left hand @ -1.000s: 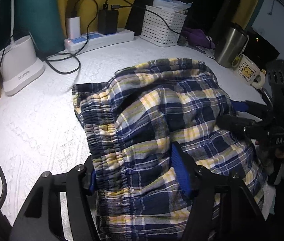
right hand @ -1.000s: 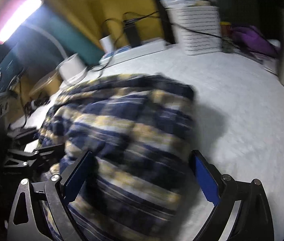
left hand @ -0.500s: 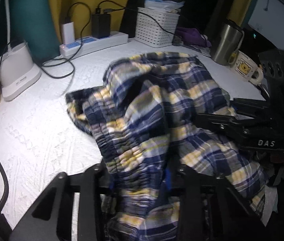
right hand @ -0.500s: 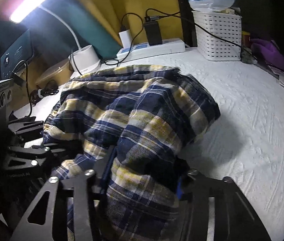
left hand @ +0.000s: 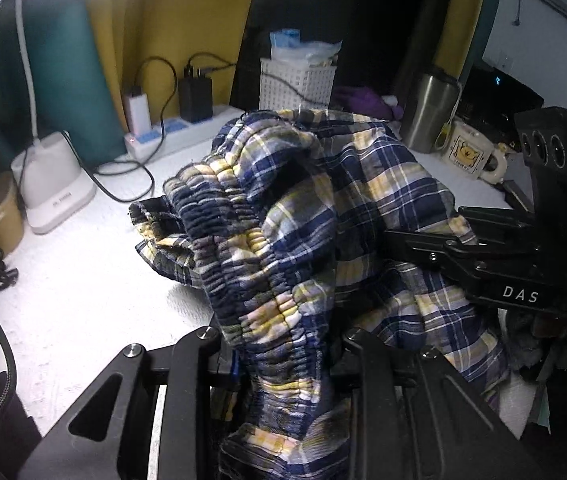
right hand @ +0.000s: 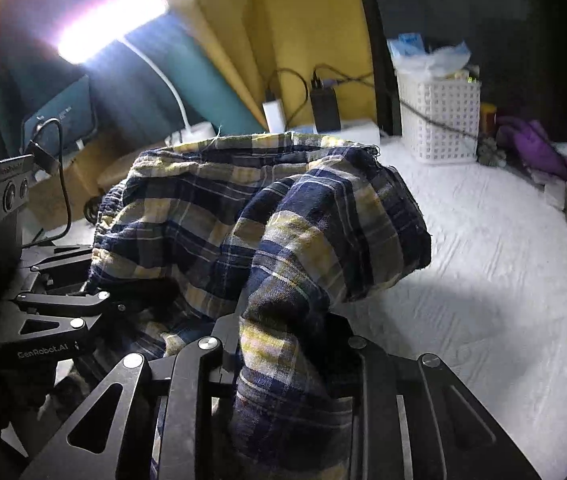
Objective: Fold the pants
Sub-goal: 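Grasp the pants bundle with the left tool while the right tool grips it too, then lift the plaid pants bundle up with both tools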
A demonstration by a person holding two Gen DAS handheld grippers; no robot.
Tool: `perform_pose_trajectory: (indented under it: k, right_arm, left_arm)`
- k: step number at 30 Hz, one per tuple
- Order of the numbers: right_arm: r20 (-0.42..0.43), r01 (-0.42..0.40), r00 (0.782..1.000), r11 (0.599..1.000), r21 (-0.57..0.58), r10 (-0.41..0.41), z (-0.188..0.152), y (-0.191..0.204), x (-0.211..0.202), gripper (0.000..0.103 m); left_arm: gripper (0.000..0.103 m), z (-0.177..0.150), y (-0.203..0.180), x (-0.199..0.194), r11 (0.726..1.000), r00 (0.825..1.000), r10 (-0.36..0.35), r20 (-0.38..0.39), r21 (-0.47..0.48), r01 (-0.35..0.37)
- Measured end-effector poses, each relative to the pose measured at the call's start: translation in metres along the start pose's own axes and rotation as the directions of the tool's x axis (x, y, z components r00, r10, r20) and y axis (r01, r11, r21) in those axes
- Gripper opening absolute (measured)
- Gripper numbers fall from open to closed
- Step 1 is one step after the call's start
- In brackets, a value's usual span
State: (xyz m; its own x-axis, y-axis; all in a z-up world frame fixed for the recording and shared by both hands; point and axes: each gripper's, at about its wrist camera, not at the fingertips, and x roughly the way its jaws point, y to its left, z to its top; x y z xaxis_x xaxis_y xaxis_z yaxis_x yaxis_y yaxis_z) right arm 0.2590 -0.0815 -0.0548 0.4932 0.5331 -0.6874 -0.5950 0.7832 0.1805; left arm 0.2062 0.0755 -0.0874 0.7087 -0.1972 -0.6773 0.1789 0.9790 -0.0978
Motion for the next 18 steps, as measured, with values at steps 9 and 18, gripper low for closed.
perform_pose_trajectory:
  k: [9,18]
  right_arm:
    - [0.088,0.021,0.996,0.999,-0.034,-0.018,0.004,0.021,-0.040,0.027]
    - [0.176,0.035,0.984,0.997,-0.068,-0.022,0.005,0.046,-0.081,0.027]
  left_arm:
    - [0.025,0.005,-0.013,-0.042,1.000,0.996,0.015,0.090,0.023,-0.017]
    - [0.025,0.001,-0.025,-0.087,0.998,0.985,0.026,0.170,0.053,-0.035]
